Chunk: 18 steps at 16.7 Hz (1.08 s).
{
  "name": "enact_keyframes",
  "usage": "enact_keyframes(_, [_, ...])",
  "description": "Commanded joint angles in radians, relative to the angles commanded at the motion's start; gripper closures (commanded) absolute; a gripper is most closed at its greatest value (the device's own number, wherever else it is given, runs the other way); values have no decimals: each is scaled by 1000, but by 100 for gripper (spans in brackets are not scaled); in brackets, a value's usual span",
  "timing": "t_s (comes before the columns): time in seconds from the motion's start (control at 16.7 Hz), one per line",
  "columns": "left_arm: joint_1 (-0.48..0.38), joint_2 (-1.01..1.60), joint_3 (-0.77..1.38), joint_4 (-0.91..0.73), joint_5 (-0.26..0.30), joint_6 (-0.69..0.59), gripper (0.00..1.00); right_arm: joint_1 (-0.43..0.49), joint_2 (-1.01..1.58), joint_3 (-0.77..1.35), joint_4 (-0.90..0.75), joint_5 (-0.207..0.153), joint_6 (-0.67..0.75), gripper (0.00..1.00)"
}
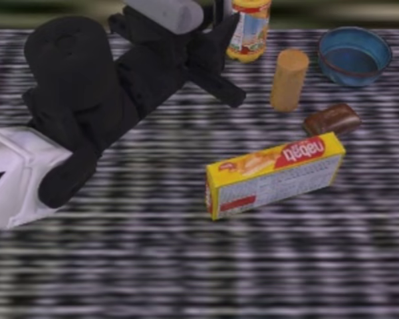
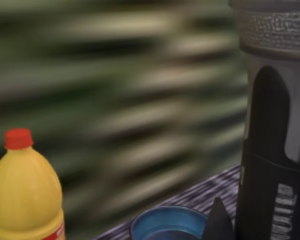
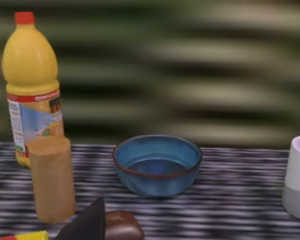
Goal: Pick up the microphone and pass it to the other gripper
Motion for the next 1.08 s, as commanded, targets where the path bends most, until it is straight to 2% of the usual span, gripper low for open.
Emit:
enact_keyframes(0.18, [0,0,0,0,0,0,100,110,160,114,61,18,-4,0])
enact_keyframes(0.72, [0,0,0,0,0,0,100,524,848,527,275,84,-16,0])
enact_keyframes(0.9, [0,0,0,0,0,0,100,627,1009,633,332,100,-20,0])
enact_keyframes(1.08, [0,0,0,0,0,0,100,685,1094,694,366,109,-23,0])
